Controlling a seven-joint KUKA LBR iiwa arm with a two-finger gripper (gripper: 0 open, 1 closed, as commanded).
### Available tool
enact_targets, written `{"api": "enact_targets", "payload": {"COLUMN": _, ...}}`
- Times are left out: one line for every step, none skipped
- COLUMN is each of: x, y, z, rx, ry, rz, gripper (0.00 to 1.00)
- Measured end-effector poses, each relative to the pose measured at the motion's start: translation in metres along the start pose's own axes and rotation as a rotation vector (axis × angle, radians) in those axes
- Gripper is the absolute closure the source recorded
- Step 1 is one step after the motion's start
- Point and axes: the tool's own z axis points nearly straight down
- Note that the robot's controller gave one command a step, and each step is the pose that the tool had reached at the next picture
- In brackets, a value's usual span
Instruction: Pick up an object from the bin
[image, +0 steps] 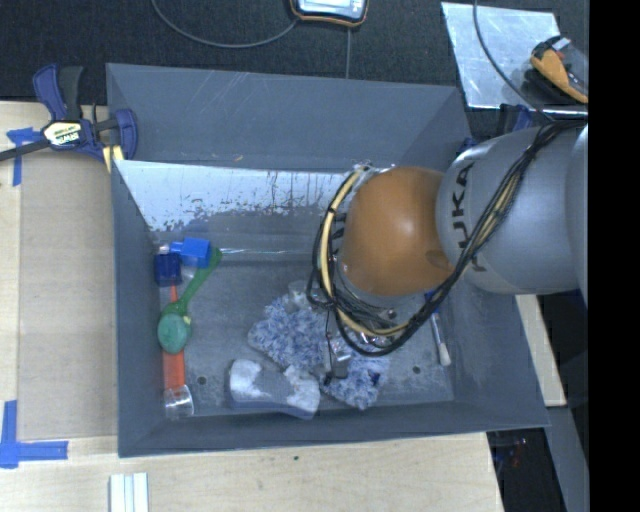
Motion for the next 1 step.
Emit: {"api": "enact_targets", "payload": {"x": 0.0129, "y": -0.0043, "z": 0.029, "rx": -0.001, "ry": 0.0, "rz": 0.181, "gripper": 0.0}}
